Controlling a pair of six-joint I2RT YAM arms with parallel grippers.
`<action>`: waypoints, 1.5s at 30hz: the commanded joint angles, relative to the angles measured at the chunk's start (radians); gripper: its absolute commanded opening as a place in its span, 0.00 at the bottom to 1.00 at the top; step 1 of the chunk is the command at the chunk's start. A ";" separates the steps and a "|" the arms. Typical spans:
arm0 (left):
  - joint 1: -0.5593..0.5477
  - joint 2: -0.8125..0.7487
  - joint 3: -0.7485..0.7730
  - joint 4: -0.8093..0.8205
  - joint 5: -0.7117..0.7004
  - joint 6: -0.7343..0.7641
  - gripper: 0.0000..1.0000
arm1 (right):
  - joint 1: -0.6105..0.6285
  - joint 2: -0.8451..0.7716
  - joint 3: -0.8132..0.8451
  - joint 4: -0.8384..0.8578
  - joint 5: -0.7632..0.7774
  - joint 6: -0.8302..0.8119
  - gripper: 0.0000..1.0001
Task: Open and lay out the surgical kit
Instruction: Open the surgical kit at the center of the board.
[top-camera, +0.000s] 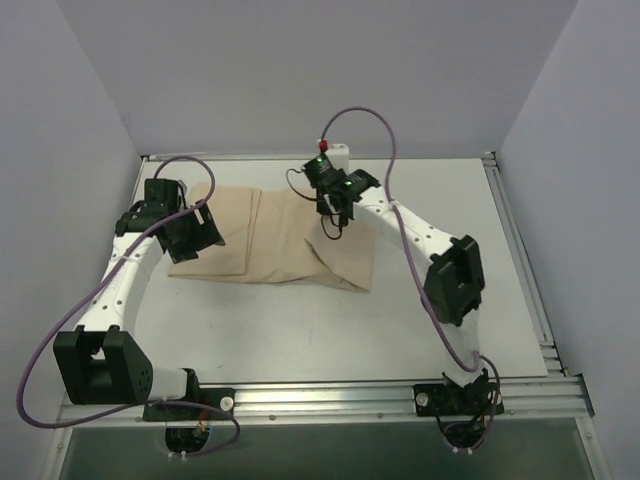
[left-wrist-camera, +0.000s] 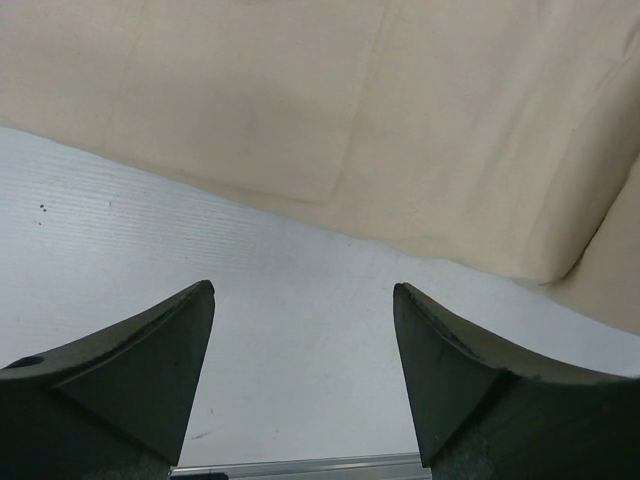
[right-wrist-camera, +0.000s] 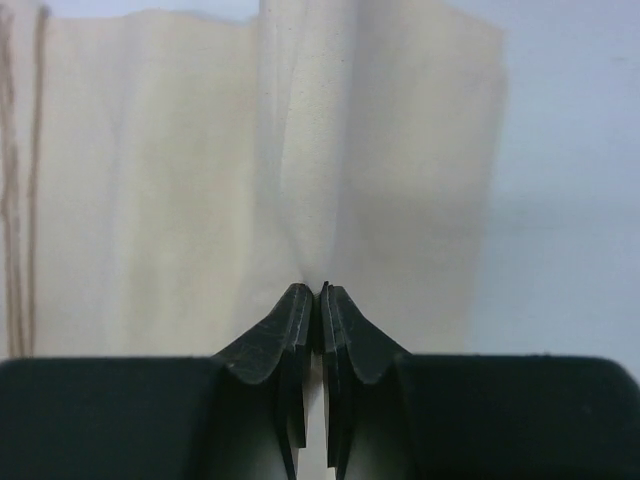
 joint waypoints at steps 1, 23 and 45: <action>0.008 -0.015 -0.007 0.029 -0.001 0.028 0.81 | -0.152 -0.210 -0.177 0.016 0.112 -0.041 0.08; -0.164 0.304 0.146 0.023 -0.195 0.083 0.96 | -0.419 -0.340 -0.563 0.099 -0.073 -0.062 0.85; -0.291 0.593 0.293 -0.013 -0.406 0.051 0.85 | -0.539 -0.216 -0.650 0.202 -0.163 -0.116 0.56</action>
